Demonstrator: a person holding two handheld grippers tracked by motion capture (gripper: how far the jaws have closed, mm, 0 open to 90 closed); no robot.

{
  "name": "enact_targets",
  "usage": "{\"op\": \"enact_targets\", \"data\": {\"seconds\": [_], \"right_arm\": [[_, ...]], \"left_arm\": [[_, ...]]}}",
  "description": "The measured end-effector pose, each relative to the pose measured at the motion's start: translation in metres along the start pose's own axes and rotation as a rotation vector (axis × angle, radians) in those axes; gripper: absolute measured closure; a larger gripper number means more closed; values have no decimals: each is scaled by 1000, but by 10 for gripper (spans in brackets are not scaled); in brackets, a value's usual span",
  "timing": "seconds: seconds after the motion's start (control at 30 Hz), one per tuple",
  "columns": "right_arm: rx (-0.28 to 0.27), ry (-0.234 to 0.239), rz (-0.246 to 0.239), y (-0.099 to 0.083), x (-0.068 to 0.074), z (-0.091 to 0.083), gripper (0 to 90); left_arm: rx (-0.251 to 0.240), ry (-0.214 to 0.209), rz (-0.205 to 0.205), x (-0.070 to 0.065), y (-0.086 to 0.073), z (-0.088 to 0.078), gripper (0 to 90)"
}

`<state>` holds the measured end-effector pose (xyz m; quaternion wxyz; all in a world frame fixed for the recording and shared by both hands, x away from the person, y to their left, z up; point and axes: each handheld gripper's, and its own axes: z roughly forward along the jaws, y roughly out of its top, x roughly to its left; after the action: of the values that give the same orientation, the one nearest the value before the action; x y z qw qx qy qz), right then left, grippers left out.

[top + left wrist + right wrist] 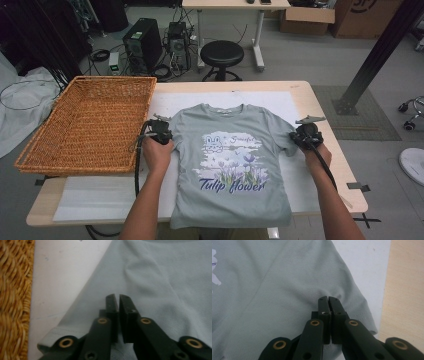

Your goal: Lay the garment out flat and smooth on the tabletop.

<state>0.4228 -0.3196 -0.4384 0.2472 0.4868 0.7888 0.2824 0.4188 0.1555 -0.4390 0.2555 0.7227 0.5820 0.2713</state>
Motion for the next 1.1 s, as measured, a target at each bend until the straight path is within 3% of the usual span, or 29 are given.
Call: {"op": "enact_targets", "data": {"seconds": [0.1,0.13,0.2,0.27,0.33,0.4,0.47,0.57,0.67,0.73,0.8,0.93,0.97,1.03,1.1], "right_arm": [[11,-33,10,-1,-4,-2,900],[15,-57,12,-2,-5,-4,900],[11,-93,31,-4,-9,-6,900],[-1,-88,64,-6,-15,-6,894],[-18,-58,67,-7,-15,-6,847],[-53,-35,96,-7,-15,-10,705],[-74,-28,97,-6,-12,-14,677],[-101,-10,71,-3,-5,-20,656],[-97,3,34,-2,5,-21,651],[-89,5,19,-2,9,-20,646],[-83,11,16,-4,12,-20,643],[-75,15,10,-9,15,-21,638],[-71,15,5,-11,16,-22,638],[-72,11,-9,-13,19,-25,633],[-74,10,-8,-15,19,-27,629]], "left_arm": [[55,50,-20,-1,2,-6,900],[51,73,-25,1,0,-8,900],[20,77,-16,5,-2,-11,900],[-37,82,17,4,-3,-18,900],[-61,23,-27,4,-3,-24,875],[-68,-26,-52,3,-5,-31,848],[-57,-95,-100,2,-9,-36,824],[-29,-116,-103,-2,-18,-35,797],[-6,-89,-77,-5,-27,-26,788],[-26,-62,-60,-7,-30,-26,891],[-20,-32,-41,-9,-29,-27,900],[-25,19,-108,-5,-29,-35,900],[-17,36,-105,-4,-29,-38,900],[49,43,-109,-4,-29,-42,900],[57,51,-108,-4,-32,-47,900]]}}
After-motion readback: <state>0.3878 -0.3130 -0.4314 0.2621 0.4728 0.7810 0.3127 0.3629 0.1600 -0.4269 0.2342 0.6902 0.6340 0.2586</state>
